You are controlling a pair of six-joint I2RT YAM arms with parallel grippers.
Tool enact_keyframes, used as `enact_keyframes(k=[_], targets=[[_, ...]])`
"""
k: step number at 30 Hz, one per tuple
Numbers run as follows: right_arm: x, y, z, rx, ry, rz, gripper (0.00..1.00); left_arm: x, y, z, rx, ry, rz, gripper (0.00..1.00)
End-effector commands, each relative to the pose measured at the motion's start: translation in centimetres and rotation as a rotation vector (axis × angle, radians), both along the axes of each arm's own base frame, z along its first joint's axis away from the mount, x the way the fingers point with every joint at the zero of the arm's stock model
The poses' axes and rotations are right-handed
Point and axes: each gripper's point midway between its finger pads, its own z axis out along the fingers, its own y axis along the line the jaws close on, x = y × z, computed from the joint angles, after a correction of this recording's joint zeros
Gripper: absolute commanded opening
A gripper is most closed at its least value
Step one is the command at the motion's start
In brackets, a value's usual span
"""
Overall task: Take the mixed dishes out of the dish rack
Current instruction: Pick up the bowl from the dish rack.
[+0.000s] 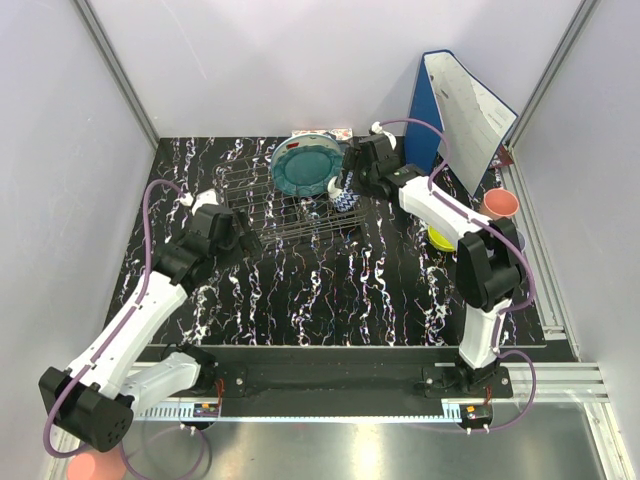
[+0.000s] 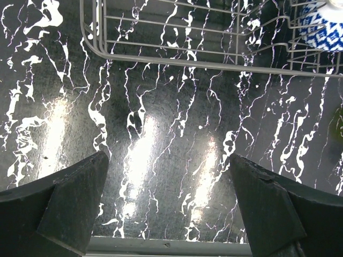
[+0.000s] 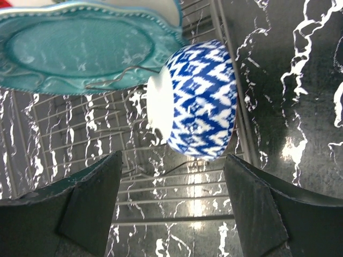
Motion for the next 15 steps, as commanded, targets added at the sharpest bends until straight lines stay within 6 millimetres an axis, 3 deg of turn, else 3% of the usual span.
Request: enact_keyframes(k=[1, 15], targets=[[1.8, -0.2, -0.5, -0.030, -0.053, -0.045, 0.84, 0.0, -0.2, 0.0, -0.012, -0.017, -0.009, 0.99], [3.4, 0.3, -3.8, -0.016, -0.082, -0.069, 0.84, -0.6, 0.2, -0.5, 0.007, 0.006, -0.005, 0.99]])
